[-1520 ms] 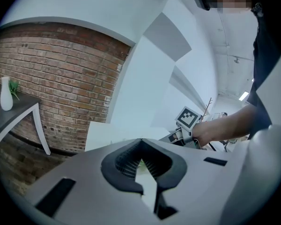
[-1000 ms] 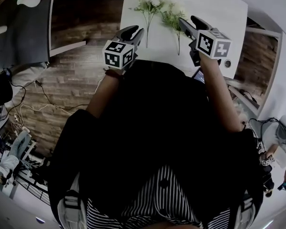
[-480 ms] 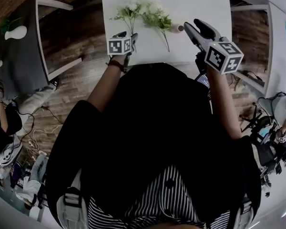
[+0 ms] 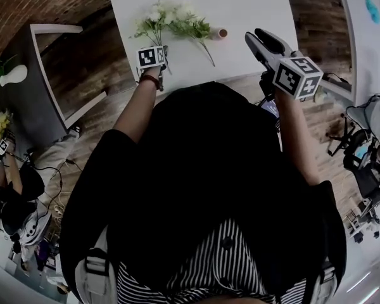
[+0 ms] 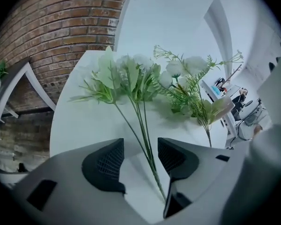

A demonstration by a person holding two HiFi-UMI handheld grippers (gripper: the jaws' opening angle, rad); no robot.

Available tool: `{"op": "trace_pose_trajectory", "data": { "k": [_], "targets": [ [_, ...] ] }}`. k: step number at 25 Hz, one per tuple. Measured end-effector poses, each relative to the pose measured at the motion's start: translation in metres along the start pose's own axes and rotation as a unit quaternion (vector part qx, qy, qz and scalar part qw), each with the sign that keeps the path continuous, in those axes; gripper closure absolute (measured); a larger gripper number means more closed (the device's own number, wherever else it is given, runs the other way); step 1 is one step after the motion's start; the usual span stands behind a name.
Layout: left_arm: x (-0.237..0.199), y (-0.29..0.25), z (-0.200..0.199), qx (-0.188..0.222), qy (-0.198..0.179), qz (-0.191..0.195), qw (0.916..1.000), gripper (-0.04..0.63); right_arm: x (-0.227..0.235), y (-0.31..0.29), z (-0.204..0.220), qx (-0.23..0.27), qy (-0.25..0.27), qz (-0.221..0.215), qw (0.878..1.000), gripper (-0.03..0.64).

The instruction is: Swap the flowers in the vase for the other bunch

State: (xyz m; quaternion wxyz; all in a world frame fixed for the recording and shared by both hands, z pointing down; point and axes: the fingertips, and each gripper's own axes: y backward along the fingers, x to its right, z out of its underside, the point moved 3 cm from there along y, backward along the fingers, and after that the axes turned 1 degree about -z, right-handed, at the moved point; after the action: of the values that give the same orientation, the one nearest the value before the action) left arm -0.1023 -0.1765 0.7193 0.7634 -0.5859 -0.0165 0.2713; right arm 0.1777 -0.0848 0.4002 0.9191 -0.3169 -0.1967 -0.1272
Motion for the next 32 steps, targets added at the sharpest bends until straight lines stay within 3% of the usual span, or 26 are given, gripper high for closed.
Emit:
{"op": "trace_pose_trajectory", "data": {
  "k": [3, 6, 8, 16, 20, 24, 26, 29, 32],
  "targets": [
    [-0.002, 0.000, 0.001, -0.004, -0.007, -0.015, 0.9999, 0.377, 0.001, 0.001, 0.005, -0.001, -0.006, 0.002, 1.000, 0.482],
    [-0.009, 0.000, 0.001, -0.007, -0.031, -0.044, 0.9985, 0.476, 0.003, 0.001, 0.008, -0.004, -0.012, 0.001, 1.000, 0.490],
    [-0.013, 0.001, 0.000, -0.001, -0.032, -0.044, 0.9985, 0.520, 0.003, 0.000, 0.010, -0.007, -0.013, -0.001, 1.000, 0.500],
    [-0.003, 0.027, 0.000, 0.059, 0.009, -0.002, 0.9982, 0.571, 0.009, -0.007, 0.018, -0.023, -0.022, -0.025, 0.999, 0.531],
    [-0.009, 0.049, 0.004, 0.092, 0.067, 0.012, 0.9934, 0.572, 0.004, -0.023, 0.018, -0.033, -0.016, -0.048, 0.998, 0.538],
    [-0.024, 0.082, 0.008, 0.143, 0.169, 0.013, 0.9752, 0.571, 0.002, -0.036, 0.016, -0.048, -0.006, -0.072, 0.996, 0.548],
    [-0.022, 0.104, 0.004, 0.181, 0.186, 0.023, 0.9654, 0.571, 0.000, -0.036, 0.016, -0.051, -0.003, -0.082, 0.995, 0.549],
    [0.000, 0.141, -0.024, 0.269, 0.169, 0.071, 0.9455, 0.572, -0.001, -0.037, 0.014, -0.049, -0.006, -0.095, 0.994, 0.553],
    [0.032, 0.177, -0.064, 0.349, 0.113, 0.123, 0.9222, 0.572, 0.004, -0.040, 0.012, -0.042, -0.017, -0.094, 0.995, 0.564]
  ]
}}
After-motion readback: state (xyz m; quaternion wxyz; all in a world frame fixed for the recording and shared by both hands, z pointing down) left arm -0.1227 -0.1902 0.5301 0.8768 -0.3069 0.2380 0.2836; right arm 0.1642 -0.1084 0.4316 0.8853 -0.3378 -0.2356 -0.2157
